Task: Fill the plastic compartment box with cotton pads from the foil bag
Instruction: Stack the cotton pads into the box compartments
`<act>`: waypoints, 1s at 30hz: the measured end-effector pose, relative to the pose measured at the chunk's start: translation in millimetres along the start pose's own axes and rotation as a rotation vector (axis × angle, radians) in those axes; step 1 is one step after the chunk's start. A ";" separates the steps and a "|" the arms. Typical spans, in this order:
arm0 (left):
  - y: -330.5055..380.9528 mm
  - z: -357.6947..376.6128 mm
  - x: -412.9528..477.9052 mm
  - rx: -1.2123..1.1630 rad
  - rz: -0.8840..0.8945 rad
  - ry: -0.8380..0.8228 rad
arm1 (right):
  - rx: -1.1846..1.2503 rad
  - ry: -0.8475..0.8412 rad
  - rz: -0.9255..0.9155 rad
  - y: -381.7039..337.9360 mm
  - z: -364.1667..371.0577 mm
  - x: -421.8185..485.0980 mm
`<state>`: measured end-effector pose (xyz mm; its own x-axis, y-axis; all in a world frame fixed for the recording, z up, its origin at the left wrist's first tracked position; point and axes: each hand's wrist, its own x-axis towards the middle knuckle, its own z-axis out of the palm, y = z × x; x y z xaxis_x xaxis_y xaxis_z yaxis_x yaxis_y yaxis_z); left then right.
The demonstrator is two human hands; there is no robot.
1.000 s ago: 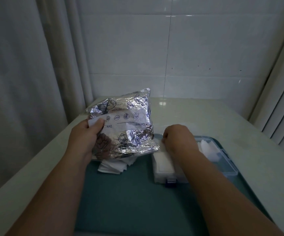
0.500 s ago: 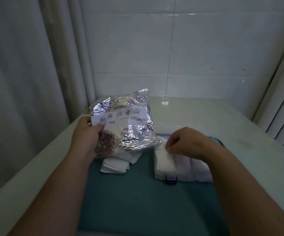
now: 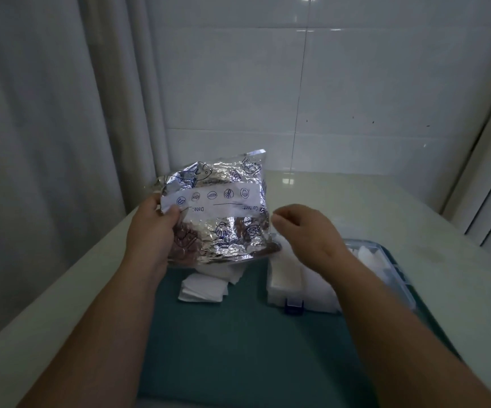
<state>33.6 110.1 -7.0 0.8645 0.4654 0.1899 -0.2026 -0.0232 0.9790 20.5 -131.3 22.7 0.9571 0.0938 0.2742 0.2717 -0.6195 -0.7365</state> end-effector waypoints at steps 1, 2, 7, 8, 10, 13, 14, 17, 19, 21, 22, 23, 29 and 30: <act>1.5 1.0 -2.1 -0.010 0.005 -0.006 | 0.012 -0.035 0.019 -0.4 7.9 1.4; 2.7 2.0 -4.4 -0.017 0.014 -0.015 | -0.001 -0.069 0.037 0.6 14.2 2.8; 7.2 0.5 -6.6 -0.110 -0.032 -0.047 | 0.067 0.002 0.061 7.1 17.8 6.4; 6.4 -0.6 -5.2 -0.115 -0.075 -0.050 | 0.094 0.016 0.061 6.4 16.0 5.4; 2.7 -2.0 -2.9 -0.045 -0.188 -0.078 | 0.136 0.025 0.053 6.5 15.5 3.4; -3.7 -2.9 -3.4 0.047 -0.295 -0.130 | 0.136 0.040 0.040 6.5 19.9 2.2; -6.6 -3.2 -1.0 0.073 -0.278 -0.127 | 0.142 0.046 0.039 5.5 20.9 1.9; -10.0 -6.9 4.2 0.123 -0.150 -0.097 | 0.237 0.108 0.067 -1.1 17.9 0.2; -12.9 -7.6 6.6 0.134 -0.096 -0.072 | 0.299 0.083 0.117 -1.5 14.5 -1.4; -11.5 -4.2 2.6 0.135 -0.053 -0.052 | 0.284 0.018 0.122 0.8 14.6 -2.3; -11.2 -3.2 1.5 0.132 -0.038 -0.040 | 0.246 0.011 0.102 2.2 15.9 -2.1; -9.8 -1.7 0.4 0.126 -0.026 -0.035 | 0.193 0.032 0.076 4.7 17.5 -0.7; -1.3 -0.9 1.1 0.021 -0.144 0.002 | 0.135 0.144 0.037 8.3 20.5 1.2; -0.9 -0.5 1.2 0.007 -0.155 -0.010 | 0.167 0.180 0.040 8.7 19.8 1.6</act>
<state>34.6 111.1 -7.7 0.8896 0.4552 0.0375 -0.0634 0.0417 0.9971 26.3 -121.1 4.5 0.9382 -0.0775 0.3374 0.2613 -0.4808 -0.8370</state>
